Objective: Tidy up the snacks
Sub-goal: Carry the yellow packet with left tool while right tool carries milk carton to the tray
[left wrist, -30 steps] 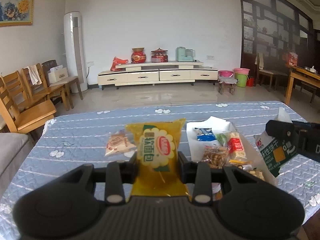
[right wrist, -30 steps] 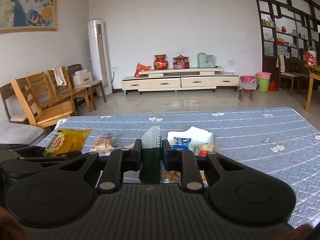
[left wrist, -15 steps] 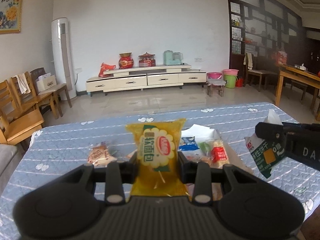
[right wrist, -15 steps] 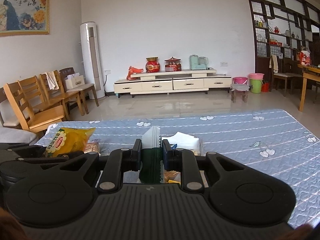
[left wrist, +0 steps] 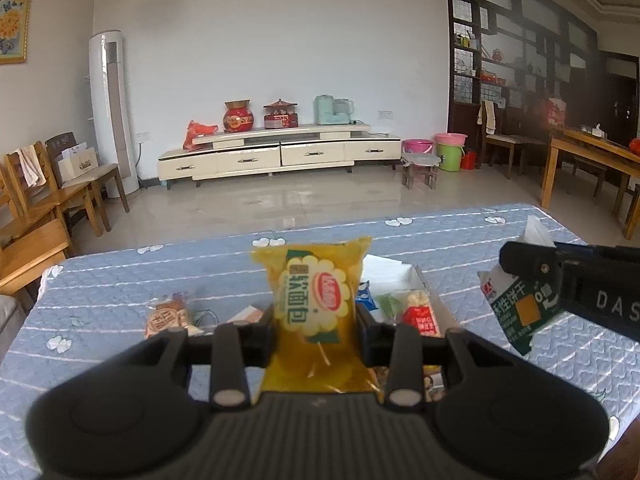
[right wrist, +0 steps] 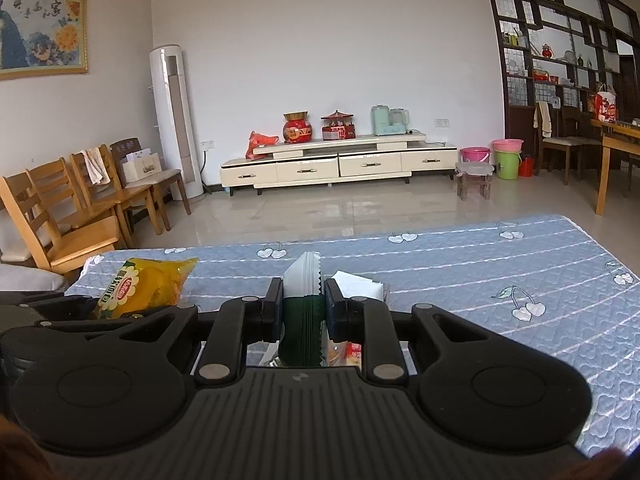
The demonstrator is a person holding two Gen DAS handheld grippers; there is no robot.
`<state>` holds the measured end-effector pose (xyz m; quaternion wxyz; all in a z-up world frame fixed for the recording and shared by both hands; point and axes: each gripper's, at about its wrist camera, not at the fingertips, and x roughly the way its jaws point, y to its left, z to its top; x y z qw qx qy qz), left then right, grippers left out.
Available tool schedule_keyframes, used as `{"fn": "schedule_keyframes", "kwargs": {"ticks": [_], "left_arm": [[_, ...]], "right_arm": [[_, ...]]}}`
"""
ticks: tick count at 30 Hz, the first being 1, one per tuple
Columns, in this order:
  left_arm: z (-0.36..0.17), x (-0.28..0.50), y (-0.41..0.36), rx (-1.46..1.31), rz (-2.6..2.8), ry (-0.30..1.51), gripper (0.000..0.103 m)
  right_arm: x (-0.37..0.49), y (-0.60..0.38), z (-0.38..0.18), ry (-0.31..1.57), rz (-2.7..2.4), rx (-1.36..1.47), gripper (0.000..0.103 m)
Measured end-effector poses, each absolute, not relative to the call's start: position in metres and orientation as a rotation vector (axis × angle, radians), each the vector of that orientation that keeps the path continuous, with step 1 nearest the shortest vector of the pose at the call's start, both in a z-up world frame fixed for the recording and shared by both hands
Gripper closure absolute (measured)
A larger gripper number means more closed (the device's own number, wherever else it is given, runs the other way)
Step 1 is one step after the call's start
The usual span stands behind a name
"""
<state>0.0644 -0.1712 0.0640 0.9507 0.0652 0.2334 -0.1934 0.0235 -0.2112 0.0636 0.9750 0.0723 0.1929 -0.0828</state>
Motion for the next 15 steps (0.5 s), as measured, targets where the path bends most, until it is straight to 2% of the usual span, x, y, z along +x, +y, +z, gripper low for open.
{"fn": "schedule_keyframes", "kwargs": {"ticks": [15], "left_arm": [[0.056,0.082,-0.197,0.146,-0.426,0.504,0.067]], "right_arm": [[0.027,-0.208,0.06,0.402,-0.165,0.14,0.078]]}}
